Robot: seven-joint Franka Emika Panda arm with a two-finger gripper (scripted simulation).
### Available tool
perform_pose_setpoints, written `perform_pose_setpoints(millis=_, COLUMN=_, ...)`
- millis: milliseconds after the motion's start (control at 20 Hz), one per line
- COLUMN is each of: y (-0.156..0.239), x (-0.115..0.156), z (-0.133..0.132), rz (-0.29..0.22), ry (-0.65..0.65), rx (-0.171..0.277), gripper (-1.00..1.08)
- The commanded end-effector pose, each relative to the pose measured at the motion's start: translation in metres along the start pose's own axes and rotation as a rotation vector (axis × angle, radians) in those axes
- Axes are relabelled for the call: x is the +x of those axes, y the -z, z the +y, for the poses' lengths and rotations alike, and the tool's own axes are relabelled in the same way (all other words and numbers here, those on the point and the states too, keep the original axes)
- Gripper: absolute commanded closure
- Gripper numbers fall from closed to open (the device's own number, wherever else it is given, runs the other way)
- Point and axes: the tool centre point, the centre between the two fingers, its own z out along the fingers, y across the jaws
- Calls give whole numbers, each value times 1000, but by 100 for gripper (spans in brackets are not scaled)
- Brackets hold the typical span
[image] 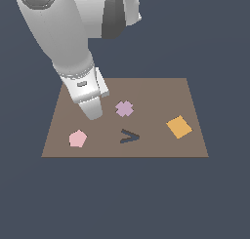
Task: Insert a designated object into the corresponding slot on a board.
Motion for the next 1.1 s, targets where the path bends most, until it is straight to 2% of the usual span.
perform_pose_setpoints(millis=0, y=0, x=-3, z=3, rz=0, ry=28, rx=0, gripper=108)
perform_pose_setpoints(millis=750, y=-10, x=-6, z=6, rz=-2, ry=57, rx=2, gripper=108)
perform_pose_setpoints(millis=800, y=-10, x=-6, z=6, rz=-2, ry=57, rx=2, gripper=-92)
perform_pose_setpoints(millis=1050, y=-10, x=-6, z=6, rz=-2, ry=57, rx=2, gripper=-92)
